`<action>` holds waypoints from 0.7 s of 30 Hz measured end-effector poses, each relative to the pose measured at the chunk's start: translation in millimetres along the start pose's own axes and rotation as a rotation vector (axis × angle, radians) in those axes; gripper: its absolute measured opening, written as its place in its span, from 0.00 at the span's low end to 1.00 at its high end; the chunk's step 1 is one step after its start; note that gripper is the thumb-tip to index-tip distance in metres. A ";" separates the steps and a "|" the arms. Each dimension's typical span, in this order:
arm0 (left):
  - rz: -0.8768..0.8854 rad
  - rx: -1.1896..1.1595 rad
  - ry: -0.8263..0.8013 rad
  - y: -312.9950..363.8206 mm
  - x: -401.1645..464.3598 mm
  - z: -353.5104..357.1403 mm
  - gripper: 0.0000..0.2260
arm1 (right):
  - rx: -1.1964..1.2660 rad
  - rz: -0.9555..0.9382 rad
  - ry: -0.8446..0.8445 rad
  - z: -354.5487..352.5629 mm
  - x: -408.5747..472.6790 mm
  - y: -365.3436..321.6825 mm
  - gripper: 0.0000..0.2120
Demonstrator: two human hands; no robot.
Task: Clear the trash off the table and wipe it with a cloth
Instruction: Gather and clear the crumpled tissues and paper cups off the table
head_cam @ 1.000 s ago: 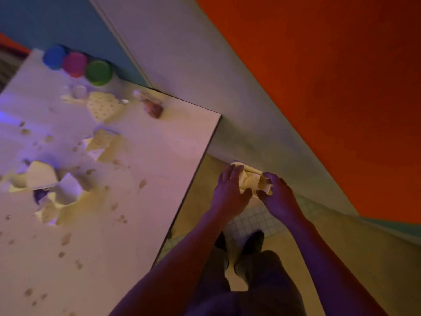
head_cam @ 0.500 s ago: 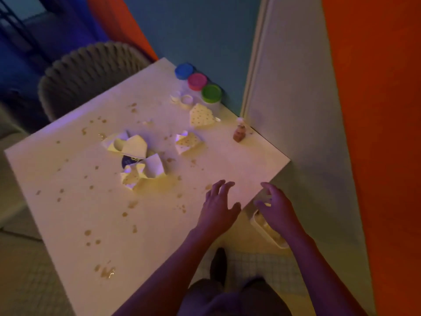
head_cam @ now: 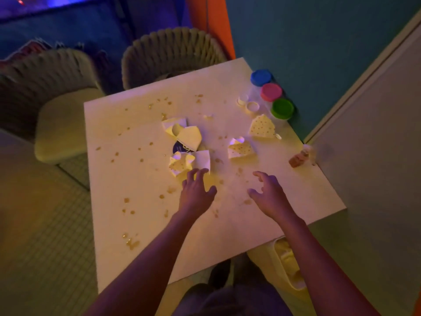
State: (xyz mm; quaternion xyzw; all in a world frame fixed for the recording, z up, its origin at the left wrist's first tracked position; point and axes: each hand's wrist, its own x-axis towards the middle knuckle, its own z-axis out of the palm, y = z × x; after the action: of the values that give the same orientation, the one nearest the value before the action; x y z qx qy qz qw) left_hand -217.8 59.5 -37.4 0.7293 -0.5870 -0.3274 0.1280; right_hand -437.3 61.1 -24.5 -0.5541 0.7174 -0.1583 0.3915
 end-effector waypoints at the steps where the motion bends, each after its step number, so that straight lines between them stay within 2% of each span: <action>1: -0.035 0.000 0.028 -3.1 8.4 -2.9 0.27 | -0.021 -0.016 -0.015 1.0 10.0 -4.4 0.25; 11: -0.373 -0.037 0.144 -7.2 82.4 -23.7 0.34 | -0.211 -0.156 -0.099 -5.6 120.7 -39.3 0.28; 16: -0.493 -0.027 0.095 -2.5 109.2 -26.5 0.41 | -0.305 -0.205 -0.140 -8.7 169.1 -51.4 0.26; 21: -0.559 0.012 0.050 -1.5 132.5 -23.6 0.44 | -0.431 -0.225 -0.256 -4.6 202.9 -53.1 0.30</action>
State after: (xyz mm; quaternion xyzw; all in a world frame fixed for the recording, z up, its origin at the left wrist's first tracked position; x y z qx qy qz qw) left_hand -189.0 -69.3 -63.9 0.8716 -0.3617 -0.3281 0.0428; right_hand -421.2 -144.2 -64.8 -0.7164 0.6131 0.0270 0.3319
